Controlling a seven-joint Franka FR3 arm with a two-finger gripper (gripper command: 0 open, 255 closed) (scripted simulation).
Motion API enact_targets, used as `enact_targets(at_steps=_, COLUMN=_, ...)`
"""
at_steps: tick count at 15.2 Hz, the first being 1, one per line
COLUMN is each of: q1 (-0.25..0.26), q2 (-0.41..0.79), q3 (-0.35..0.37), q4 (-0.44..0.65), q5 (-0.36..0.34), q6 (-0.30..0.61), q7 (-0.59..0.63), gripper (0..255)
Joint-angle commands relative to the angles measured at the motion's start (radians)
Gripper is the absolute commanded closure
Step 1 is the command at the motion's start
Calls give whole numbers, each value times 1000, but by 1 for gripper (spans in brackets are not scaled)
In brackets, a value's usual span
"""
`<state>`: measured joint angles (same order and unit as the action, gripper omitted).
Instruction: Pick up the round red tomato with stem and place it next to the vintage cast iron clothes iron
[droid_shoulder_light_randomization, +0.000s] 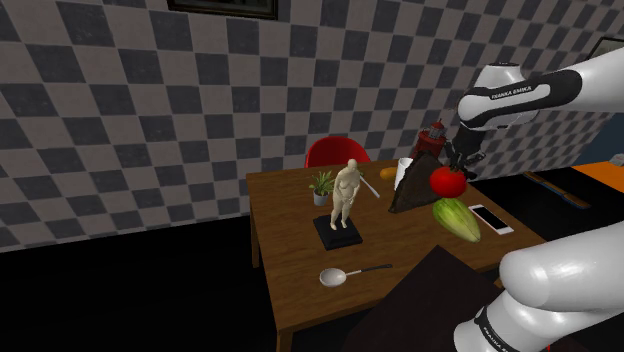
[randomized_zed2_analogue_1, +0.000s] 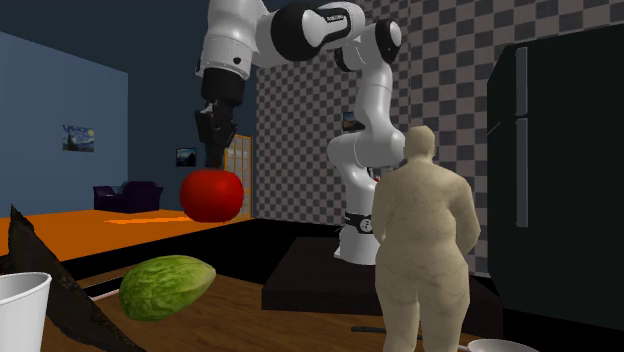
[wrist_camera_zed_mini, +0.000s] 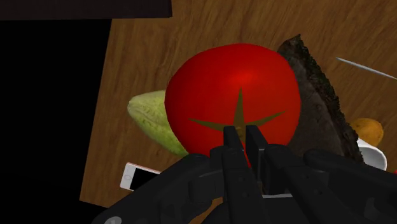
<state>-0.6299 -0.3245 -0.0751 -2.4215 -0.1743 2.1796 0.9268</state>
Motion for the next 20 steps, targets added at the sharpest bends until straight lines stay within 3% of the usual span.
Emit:
enact_targets(at_steps=1, q1=-20, q2=44, q3=-36, q4=38, q5=-5, q6=14, q7=-52, gripper=255)
enact_targets(at_steps=9, q1=-78, q2=241, q3=-147, q4=243, q5=32, q6=27, q7=-245, gripper=255)
enact_targets(at_steps=20, q1=-195, q2=574, q3=-227, q4=650, q5=174, q6=-40, q7=-507, gripper=255)
